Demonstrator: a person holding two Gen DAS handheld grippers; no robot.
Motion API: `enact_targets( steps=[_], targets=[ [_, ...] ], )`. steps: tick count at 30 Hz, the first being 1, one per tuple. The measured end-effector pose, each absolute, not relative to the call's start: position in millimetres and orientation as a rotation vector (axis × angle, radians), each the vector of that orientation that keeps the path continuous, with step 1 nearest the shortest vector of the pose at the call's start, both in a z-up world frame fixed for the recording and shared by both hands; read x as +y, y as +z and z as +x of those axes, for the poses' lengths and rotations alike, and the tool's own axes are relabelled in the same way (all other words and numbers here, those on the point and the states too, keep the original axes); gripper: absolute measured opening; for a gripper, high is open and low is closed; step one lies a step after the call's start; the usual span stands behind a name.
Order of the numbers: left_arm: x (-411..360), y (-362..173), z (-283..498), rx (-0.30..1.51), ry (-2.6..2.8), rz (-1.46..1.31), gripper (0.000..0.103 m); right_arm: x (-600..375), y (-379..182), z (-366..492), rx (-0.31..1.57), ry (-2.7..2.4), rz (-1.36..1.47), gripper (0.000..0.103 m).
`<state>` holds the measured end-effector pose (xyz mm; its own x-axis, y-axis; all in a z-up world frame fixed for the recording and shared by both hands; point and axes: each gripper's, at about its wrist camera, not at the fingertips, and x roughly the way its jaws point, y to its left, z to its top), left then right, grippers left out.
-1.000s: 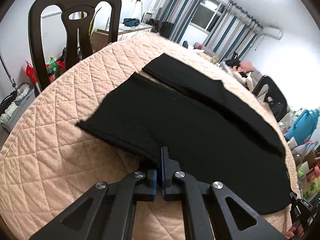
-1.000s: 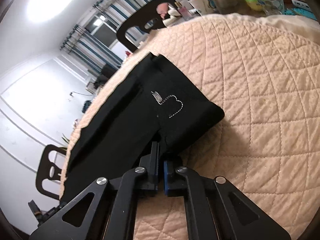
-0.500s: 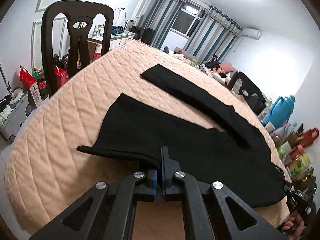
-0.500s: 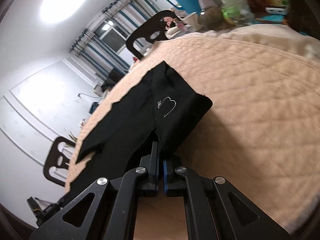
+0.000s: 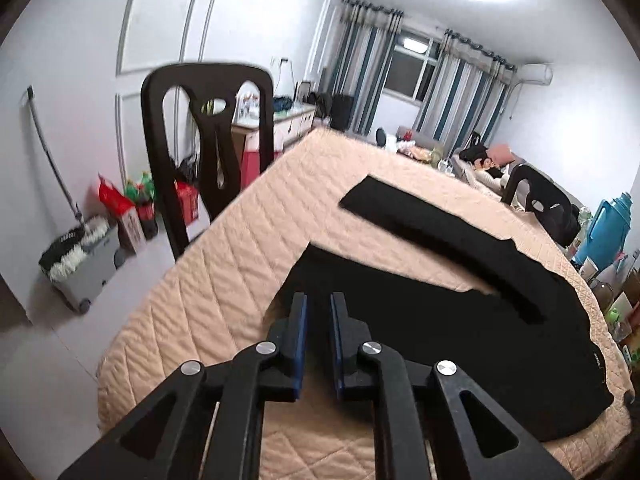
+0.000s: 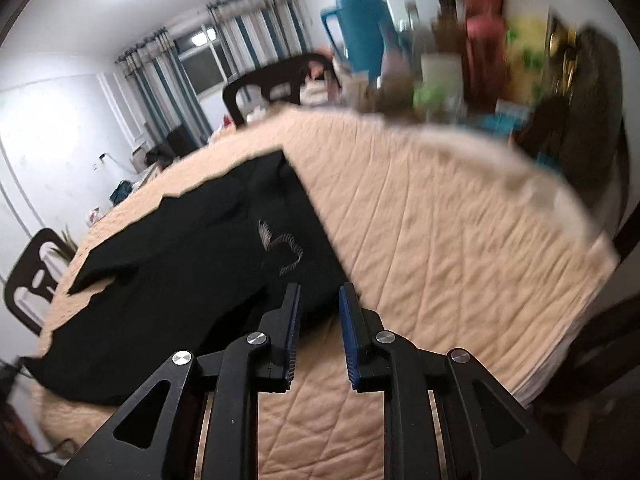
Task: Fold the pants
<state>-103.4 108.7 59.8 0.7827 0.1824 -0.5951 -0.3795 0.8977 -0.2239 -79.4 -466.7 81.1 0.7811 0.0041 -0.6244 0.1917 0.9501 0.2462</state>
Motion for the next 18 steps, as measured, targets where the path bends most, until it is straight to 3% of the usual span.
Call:
enact_targets(
  steps=[2, 3, 5, 10, 18],
  targets=[
    [109, 60, -101, 0.594, 0.304, -0.338, 0.018, -465, 82, -74, 0.647, -0.070, 0.312, 0.020],
    [108, 60, -96, 0.589, 0.284, -0.338, 0.028, -461, 79, -67, 0.651, -0.043, 0.314, 0.020],
    [106, 51, -85, 0.624, 0.238, -0.336, 0.038, -450, 70, -54, 0.665, 0.000, 0.285, 0.020],
    [101, -3, -51, 0.815, 0.169, -0.319, 0.037, -437, 30, -36, 0.756, 0.043, 0.196, 0.019],
    [117, 14, -23, 0.759, 0.180, -0.278, 0.038, -438, 57, -37, 0.690, 0.058, 0.163, 0.020]
  ],
)
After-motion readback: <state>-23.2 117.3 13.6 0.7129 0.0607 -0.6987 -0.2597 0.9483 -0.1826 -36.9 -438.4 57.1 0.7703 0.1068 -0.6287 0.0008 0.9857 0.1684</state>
